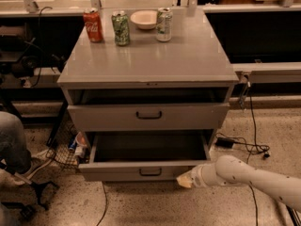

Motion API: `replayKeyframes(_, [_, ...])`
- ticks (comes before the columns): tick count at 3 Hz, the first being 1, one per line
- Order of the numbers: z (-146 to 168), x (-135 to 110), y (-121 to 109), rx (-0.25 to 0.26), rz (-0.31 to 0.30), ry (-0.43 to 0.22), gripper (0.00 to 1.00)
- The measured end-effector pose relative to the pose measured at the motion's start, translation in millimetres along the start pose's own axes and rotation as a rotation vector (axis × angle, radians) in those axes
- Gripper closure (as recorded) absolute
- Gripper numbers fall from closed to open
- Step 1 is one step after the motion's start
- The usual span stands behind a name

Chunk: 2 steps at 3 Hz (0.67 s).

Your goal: Close middle drawer

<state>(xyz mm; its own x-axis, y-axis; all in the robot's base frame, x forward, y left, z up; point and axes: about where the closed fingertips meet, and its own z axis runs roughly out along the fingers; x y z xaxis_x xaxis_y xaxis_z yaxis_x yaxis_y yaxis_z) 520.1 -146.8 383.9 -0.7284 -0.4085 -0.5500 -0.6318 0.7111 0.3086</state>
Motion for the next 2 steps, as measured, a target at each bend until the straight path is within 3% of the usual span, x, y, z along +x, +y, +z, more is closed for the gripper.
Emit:
replayKeyframes(1, [0,0,0,0.0,0.0,0.0,1.0])
replayKeyframes(2, [-3,-32,-12,0.027,-0.041,-0.108,1.0])
